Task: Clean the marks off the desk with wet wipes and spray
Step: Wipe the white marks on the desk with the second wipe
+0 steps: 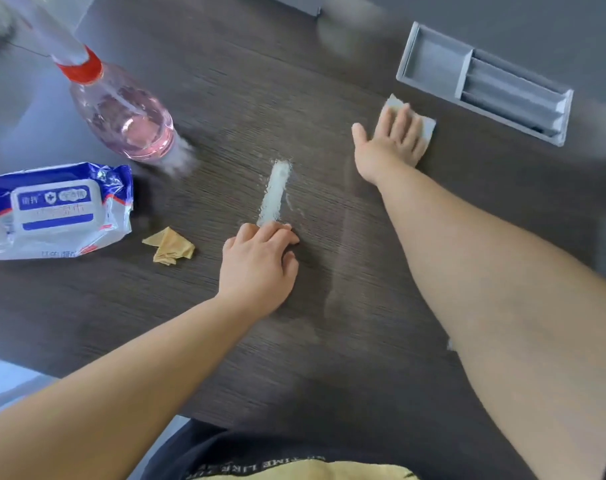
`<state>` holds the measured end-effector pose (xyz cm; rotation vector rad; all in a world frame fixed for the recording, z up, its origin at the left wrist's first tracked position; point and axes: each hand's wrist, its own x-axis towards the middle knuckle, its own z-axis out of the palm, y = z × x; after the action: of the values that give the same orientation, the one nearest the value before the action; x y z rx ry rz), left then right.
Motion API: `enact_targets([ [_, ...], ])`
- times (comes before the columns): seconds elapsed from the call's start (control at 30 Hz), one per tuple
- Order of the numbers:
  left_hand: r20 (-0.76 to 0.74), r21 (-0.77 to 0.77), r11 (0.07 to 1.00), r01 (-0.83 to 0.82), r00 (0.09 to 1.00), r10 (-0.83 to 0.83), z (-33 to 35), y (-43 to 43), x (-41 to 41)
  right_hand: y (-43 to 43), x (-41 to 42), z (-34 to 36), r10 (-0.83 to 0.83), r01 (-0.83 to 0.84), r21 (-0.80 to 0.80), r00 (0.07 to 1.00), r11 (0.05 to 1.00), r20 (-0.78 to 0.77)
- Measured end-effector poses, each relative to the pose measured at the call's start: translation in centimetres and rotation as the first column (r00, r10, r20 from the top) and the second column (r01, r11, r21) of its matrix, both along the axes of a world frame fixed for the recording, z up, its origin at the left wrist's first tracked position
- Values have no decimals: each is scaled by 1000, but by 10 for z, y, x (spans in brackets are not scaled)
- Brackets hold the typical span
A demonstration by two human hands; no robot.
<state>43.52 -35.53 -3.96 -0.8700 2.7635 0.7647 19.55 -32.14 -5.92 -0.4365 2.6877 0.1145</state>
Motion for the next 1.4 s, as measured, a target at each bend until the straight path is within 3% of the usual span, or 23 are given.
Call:
enact_targets([
  [0.07,-10,-4,1000,-2,1000,2,-2,0,1,-28,36,-1,188,-187,-65,982,980,8],
  [0.17,-64,-3,1000,-8,998,8,-3,1,4,-32,88,1,611,-596,-164,790,786,57],
  [0.23,-75,-7,1000,-27,997,26,-2,3,5,-12,71,-3,710,-689,-191,700,700,79],
  [0.3,-54,12,999,-52,997,52,2,8,2,23,32,-6,579,-565,-153,813,810,64],
  [0.37,-28,29,999,-47,998,48,4,16,-3,68,-4,-5,248,-246,-69,969,967,17],
  [0.43,-35,26,1000,-17,999,18,5,27,-9,106,-12,-3,-89,89,-32,996,996,-5],
  [0.47,-38,27,1000,7,999,-6,4,35,-14,115,-2,0,-154,154,-27,988,988,-4],
  [0.5,-43,28,999,35,998,-34,4,43,-18,119,14,2,-131,131,-27,991,991,-5],
  [0.57,-71,7,995,100,993,-99,6,62,-29,122,48,0,124,-121,-86,992,989,29],
  [0.63,-84,-2,989,146,986,-146,8,77,-38,136,63,0,403,-390,-149,913,909,67],
  [0.67,-95,-11,985,170,981,-171,9,85,-44,152,52,2,456,-444,-148,888,884,63],
  [0.7,-90,-7,982,190,978,-190,9,91,-49,169,34,2,424,-415,-131,904,900,46],
  [0.77,-68,8,975,224,972,-223,10,103,-58,206,-10,5,138,-135,-85,990,987,38],
  [0.83,-37,16,969,246,969,-246,11,115,-65,228,-39,6,-188,190,-48,982,981,36],
  [0.87,-21,9,967,256,967,-255,10,122,-68,228,-41,6,-274,276,-46,961,960,36],
  [0.93,18,11,966,260,966,-260,9,130,-70,204,-20,2,-233,236,-69,971,969,43],
  [1.03,29,8,952,306,952,-306,10,151,-75,189,4,-1,186,-174,-158,980,972,64],
  [1.1,24,6,942,334,942,-334,10,162,-79,206,-22,0,282,-268,-171,957,948,65],
  [1.2,79,-5,923,385,920,-384,11,178,-88,252,-83,2,59,-54,-77,996,996,65],
  [1.3,110,2,902,432,896,-430,10,200,-103,299,-102,7,-169,171,-32,984,985,59],
  [1.4,160,-30,902,431,893,-421,7,212,-111,316,-51,4,-193,196,-77,980,978,43],
])
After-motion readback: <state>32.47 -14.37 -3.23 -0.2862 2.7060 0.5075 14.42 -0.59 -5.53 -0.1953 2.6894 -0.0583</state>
